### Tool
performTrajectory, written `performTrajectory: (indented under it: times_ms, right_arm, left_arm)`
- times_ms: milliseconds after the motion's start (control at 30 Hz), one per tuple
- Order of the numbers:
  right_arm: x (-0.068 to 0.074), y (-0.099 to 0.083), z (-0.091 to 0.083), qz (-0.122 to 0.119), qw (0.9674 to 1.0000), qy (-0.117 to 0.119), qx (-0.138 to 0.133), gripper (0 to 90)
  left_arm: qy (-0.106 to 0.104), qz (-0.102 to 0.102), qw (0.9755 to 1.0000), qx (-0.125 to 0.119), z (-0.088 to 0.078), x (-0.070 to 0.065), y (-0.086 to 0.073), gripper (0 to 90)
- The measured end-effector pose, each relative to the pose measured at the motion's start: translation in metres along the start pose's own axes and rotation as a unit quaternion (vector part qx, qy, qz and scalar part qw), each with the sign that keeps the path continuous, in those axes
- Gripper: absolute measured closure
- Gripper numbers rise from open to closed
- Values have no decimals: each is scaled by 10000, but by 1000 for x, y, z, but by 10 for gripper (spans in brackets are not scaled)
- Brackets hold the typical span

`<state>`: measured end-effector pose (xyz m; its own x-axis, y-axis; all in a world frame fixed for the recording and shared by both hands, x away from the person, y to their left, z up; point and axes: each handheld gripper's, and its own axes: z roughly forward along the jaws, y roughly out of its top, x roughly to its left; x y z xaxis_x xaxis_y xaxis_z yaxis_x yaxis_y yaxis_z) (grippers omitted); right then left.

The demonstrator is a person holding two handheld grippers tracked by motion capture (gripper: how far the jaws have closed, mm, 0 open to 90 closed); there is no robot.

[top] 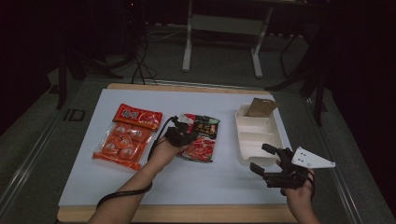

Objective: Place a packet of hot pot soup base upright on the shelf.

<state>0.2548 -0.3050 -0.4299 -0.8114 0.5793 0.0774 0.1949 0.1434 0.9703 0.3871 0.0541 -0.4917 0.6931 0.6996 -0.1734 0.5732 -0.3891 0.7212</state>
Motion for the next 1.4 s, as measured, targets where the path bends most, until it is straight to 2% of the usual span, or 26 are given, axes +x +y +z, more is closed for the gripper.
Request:
performTrajectory:
  times_ms: [67, 133, 267, 333, 467, 500, 633, 767, 867, 933, 1000, 1067, 1100, 1233, 1400]
  right_arm:
    - [0, 0, 0, -29, 10000, -59, -8, 141]
    - [0, 0, 1, 24, 10000, -50, 21, 141]
    - [1, -1, 1, 74, 10000, -5, 7, 141]
    - [1, -1, 0, 117, 9999, -7, -11, 141]
    - [1, -1, 1, 116, 9999, -36, 2, 140]
    - [1, -1, 1, 112, 9999, -44, 14, 140]
    - [2, -2, 3, 43, 9999, -100, 124, 138]
    - [2, -2, 3, 35, 9999, -98, 123, 131]
    - [3, -3, 3, 3, 9998, -162, 124, 117]
    - [3, -3, 4, 6, 9999, -105, 119, 101]
    - [4, -4, 6, 3, 9997, -180, 138, 101]
    - [5, -5, 7, -4, 9998, -132, 152, 101]
    - [6, -4, 8, -33, 9997, -112, 207, 102]
    - [9, -5, 10, -94, 9995, -83, 285, 102]
    - [9, -7, 11, -58, 9995, -51, 298, 103]
  left_arm:
    - [47, -62, 10000, -48, -1, 7, -2, 900]
    - [59, -132, 9998, -124, -2, 13, -3, 900]
    - [137, -145, 9997, -142, -2, 20, -3, 898]
    - [169, -229, 9994, -209, -2, 26, -2, 896]
    - [246, -239, 9991, -238, -1, 30, 0, 852]
    - [319, -246, 9989, -234, 1, 34, 2, 852]
    - [370, -305, 9986, -233, 5, 39, 5, 776]
    - [450, -306, 9983, -194, 8, 44, 10, 701]
    - [547, -312, 9977, -234, 10, 48, 14, 671]
    - [585, -324, 9974, -265, 11, 50, 16, 671]
    - [660, -346, 9967, -314, 12, 53, 18, 671]
    - [722, -319, 9964, -312, 15, 56, 20, 670]
    - [718, -367, 9963, -315, 17, 58, 20, 635]
    - [795, -411, 9957, -224, 25, 65, 22, 584]
    - [887, -480, 9948, -124, 34, 75, 26, 555]
